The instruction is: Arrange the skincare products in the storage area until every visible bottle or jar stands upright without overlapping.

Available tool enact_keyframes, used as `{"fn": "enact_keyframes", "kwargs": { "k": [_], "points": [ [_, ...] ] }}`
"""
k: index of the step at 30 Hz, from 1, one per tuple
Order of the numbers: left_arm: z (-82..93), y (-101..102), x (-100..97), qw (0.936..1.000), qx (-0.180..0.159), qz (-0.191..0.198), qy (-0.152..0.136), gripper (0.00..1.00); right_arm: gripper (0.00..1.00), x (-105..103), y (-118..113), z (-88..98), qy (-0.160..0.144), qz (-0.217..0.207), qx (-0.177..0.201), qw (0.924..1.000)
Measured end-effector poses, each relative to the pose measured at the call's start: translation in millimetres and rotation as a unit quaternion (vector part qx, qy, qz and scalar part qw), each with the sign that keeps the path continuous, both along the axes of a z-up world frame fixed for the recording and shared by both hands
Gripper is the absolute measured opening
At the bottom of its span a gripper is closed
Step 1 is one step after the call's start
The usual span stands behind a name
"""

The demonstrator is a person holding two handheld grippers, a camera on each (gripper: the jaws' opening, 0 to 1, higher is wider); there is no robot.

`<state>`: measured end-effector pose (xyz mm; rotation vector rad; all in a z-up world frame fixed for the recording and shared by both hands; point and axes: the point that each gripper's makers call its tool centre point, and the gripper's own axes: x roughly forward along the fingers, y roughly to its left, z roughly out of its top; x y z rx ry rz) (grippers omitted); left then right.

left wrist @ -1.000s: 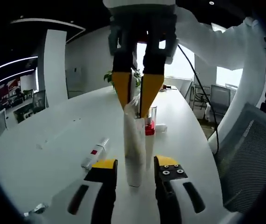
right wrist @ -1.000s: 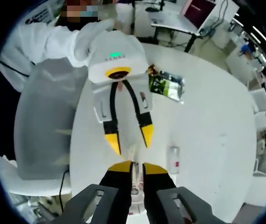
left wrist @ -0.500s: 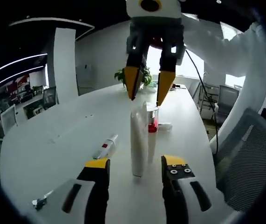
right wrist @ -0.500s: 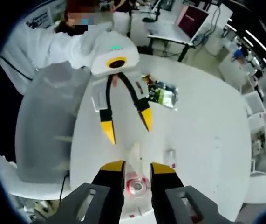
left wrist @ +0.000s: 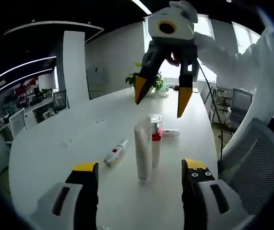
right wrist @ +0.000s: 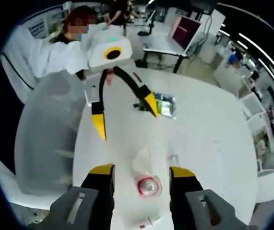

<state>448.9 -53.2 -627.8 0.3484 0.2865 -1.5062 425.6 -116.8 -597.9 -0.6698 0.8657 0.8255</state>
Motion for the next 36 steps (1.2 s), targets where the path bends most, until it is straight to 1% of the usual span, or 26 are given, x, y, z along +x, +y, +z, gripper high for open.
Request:
{"fn": "enact_keyframes", "kwargs": {
  "k": [5,7,10,13,16,18,23,25,28,30,33,36],
  "points": [
    [6.1,9.0,-3.2,1.0,-0.002,0.007,-0.004,0.8,0.53,-4.7,-7.7,-0.8,-0.012,-0.01,0.012,0.9998],
    [9.7,12.6,-0.7,0.9998,-0.005,0.021,0.001,0.83,0.59,-6.0,-10.9,-1.9,-0.019,-0.017,0.016,0.9995],
    [13.8,18.8,1.7,0.9992,-0.009,0.038,0.014,0.87,0.63,-10.6,-14.4,-3.0,-0.024,-0.028,0.024,0.999],
    [15.2,23.0,0.8,0.9992,-0.01,0.039,0.009,0.91,0.69,-17.7,-13.2,-4.7,-0.024,-0.032,0.039,0.9984],
    [14.3,27.0,1.0,0.9989,-0.005,0.045,0.007,0.99,0.75,-22.7,-14.6,-5.8,-0.031,-0.04,0.043,0.9978],
    [15.3,29.9,0.6,0.9987,-0.004,0.051,0.005,0.99,0.79,-24.8,-15.2,-5.5,-0.041,-0.052,0.05,0.9965],
    [19.6,36.1,2.6,0.9977,-0.011,0.066,0.005,0.99,0.9,-37.0,-14.9,-10.9,-0.046,-0.068,0.063,0.9946],
    [19.5,38.3,2.9,0.9975,-0.01,0.07,0.006,0.99,0.95,-40.6,-15.5,-11.4,-0.055,-0.075,0.066,0.9935],
    [17.7,42.6,5.8,0.997,-0.004,0.076,0.014,0.99,0.96,-47.1,-17.1,-11.7,-0.061,-0.085,0.071,0.9919],
    [16.7,46.2,5.4,0.9963,-0.001,0.084,0.02,0.99,0.99,-51.0,-17.8,-11.2,-0.067,-0.095,0.08,0.9899],
    [16.9,50.1,3.9,0.9956,0.0,0.09,0.024,0.99,0.99,-53.7,-21.8,-9.7,-0.08,-0.112,0.083,0.987],
    [17.7,53.5,5.6,0.9946,0.001,0.101,0.023,0.99,0.99,-55.9,-24.9,-9.9,-0.085,-0.124,0.087,0.9848]
  ]
}}
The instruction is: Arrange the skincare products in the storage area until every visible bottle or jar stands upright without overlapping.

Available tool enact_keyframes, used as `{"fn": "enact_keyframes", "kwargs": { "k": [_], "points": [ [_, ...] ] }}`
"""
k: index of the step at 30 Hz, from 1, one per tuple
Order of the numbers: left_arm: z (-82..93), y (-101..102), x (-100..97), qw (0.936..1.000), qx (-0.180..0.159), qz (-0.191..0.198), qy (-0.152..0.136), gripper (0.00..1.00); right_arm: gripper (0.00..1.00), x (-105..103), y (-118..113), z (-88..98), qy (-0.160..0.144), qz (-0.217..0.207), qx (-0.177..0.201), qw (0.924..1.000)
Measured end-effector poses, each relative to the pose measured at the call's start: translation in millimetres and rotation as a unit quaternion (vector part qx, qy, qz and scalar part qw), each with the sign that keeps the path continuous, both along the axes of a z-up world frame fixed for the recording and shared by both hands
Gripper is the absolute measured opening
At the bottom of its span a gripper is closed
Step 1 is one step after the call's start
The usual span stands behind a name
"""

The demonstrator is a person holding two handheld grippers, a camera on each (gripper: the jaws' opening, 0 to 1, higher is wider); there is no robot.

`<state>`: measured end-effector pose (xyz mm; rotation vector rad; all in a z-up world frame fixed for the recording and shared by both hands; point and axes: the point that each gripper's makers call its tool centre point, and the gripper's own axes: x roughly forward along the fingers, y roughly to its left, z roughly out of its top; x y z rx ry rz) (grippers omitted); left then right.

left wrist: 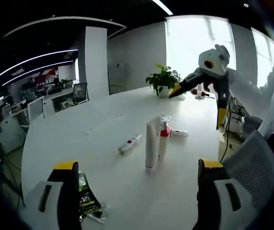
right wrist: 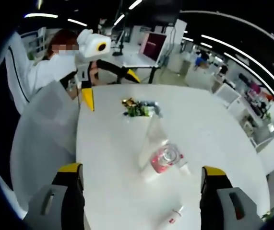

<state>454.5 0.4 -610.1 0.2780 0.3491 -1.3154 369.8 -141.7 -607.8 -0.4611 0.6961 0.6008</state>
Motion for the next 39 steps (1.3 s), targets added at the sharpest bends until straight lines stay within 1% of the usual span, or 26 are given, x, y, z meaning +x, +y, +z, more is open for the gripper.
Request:
{"fn": "enact_keyframes", "kwargs": {
  "k": [2,4,8,12,16,19,23,27,30,35,39],
  "points": [
    [1.1,3.3,2.0,0.9999,0.0,0.01,-0.003,0.99,0.99,-2.5,-4.0,-0.8,-0.005,-0.015,0.002,0.9999],
    [1.2,6.5,2.8,0.9999,0.003,0.017,0.0,0.99,0.99,-4.3,-6.8,0.0,-0.012,-0.029,0.008,0.9995],
    [-0.2,11.4,3.5,0.9997,0.004,0.024,0.001,0.99,0.99,-8.8,-14.5,-1.8,-0.025,-0.059,0.009,0.9979],
    [-11.7,17.0,9.5,0.9993,0.02,0.032,0.005,0.99,0.99,-16.4,-17.8,-10.8,-0.02,-0.075,0.004,0.997],
    [-16.3,22.6,13.4,0.9989,0.027,0.038,0.005,0.99,0.99,-21.9,-20.5,-15.5,-0.022,-0.091,0.005,0.9956],
    [-20.5,28.6,16.1,0.9982,0.034,0.048,0.013,0.99,0.99,-25.6,-22.3,-18.7,-0.026,-0.111,0.017,0.9933],
    [-21.9,33.8,14.8,0.9981,0.034,0.049,0.014,0.99,0.99,-33.0,-26.3,-22.8,-0.023,-0.129,0.017,0.9912],
    [-21.5,36.7,14.2,0.9979,0.033,0.054,0.014,0.99,0.99,-37.5,-27.9,-26.8,-0.018,-0.137,0.019,0.9902],
    [-24.5,38.4,11.3,0.9979,0.039,0.051,0.014,0.99,0.99,-41.2,-27.2,-29.3,-0.016,-0.141,0.017,0.9897],
    [-30.3,39.1,5.4,0.9975,0.044,0.049,0.024,0.99,0.99,-41.9,-26.1,-30.3,-0.024,-0.154,0.031,0.9874],
    [-32.8,38.5,2.8,0.9974,0.046,0.048,0.027,0.99,0.99,-44.5,-28.9,-35.1,-0.019,-0.162,0.032,0.9861]
  ]
}}
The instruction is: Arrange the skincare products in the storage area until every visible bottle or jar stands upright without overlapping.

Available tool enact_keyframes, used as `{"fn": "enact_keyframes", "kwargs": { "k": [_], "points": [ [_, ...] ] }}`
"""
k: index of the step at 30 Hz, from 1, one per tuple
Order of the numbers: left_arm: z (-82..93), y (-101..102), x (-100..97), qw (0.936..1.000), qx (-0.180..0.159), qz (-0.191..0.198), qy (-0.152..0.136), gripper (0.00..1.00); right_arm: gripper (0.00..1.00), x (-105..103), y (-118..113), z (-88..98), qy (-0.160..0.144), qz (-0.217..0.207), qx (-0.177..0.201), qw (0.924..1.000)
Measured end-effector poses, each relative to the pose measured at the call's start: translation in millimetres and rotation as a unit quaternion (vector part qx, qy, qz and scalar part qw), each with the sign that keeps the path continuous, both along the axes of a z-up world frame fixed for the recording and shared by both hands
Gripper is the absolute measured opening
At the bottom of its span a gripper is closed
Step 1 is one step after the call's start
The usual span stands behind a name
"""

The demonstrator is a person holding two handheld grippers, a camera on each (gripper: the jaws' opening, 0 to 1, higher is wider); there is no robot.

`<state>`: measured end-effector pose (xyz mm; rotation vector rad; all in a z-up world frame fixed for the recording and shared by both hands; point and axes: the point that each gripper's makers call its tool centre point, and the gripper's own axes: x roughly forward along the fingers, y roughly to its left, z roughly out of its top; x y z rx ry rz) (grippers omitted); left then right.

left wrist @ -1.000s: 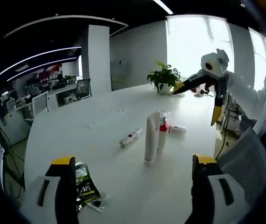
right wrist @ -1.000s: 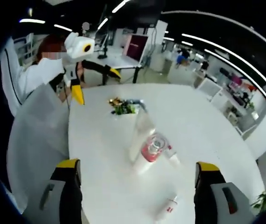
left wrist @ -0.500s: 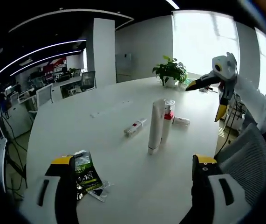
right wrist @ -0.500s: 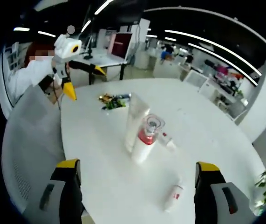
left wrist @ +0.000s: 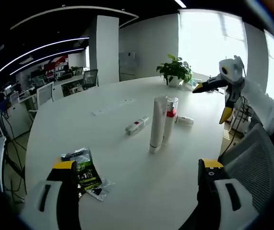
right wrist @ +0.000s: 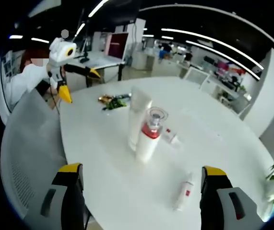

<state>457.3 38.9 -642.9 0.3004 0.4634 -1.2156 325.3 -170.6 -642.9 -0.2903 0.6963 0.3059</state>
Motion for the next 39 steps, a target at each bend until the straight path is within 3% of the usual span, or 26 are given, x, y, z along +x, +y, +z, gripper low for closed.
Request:
{"fn": "enact_keyframes", "kwargs": {
  "k": [10,30,39],
  "points": [
    [-6.0,-0.7,-2.2,0.9999,0.007,0.003,0.01,0.99,0.99,-6.2,-4.3,-14.0,0.016,-0.013,0.015,0.9997],
    [-12.1,0.6,-5.7,0.9997,0.009,0.006,0.022,0.99,1.0,-3.7,-25.8,-29.4,0.026,-0.038,0.004,0.9989],
    [-13.8,0.6,-6.0,0.9996,0.009,0.006,0.025,0.99,1.0,4.1,-40.6,-33.2,0.012,-0.058,0.004,0.9982]
  ]
}}
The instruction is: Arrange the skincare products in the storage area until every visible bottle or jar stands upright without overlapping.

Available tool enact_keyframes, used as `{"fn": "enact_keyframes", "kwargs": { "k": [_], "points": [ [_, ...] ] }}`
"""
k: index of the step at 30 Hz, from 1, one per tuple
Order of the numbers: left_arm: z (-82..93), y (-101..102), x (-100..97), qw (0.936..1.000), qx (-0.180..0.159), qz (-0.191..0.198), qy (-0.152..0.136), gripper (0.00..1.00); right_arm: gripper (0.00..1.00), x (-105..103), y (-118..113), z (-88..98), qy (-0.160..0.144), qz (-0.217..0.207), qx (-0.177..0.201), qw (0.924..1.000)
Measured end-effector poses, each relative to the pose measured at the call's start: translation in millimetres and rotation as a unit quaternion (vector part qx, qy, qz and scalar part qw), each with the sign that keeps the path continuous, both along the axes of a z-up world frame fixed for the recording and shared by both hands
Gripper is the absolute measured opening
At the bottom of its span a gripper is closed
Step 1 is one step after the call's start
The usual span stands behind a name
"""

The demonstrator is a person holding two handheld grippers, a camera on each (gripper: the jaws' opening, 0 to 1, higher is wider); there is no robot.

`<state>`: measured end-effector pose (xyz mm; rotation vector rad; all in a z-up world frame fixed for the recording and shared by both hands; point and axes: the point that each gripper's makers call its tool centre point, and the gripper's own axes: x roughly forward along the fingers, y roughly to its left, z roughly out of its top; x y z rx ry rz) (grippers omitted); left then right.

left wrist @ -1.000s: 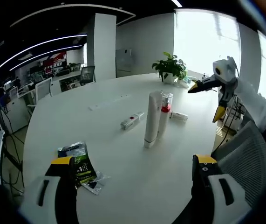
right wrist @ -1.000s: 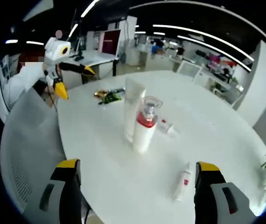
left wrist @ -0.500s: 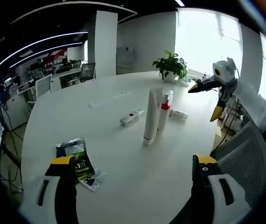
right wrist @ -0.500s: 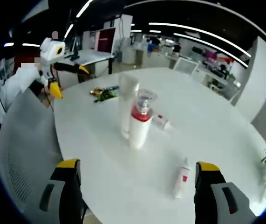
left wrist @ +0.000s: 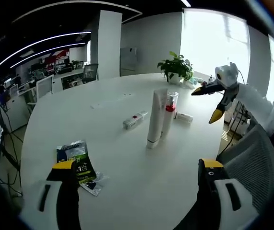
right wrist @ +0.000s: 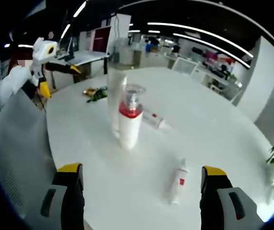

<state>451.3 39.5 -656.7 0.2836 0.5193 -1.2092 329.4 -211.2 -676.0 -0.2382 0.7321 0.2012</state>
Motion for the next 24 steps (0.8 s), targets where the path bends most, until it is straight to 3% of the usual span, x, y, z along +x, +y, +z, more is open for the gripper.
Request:
{"fn": "enact_keyframes", "kwargs": {
  "k": [24],
  "points": [
    [-7.6,-0.3,-2.0,0.9998,0.001,0.005,0.017,0.99,1.0,6.5,-37.4,-44.5,0.047,-0.042,0.007,0.998]
  ]
}}
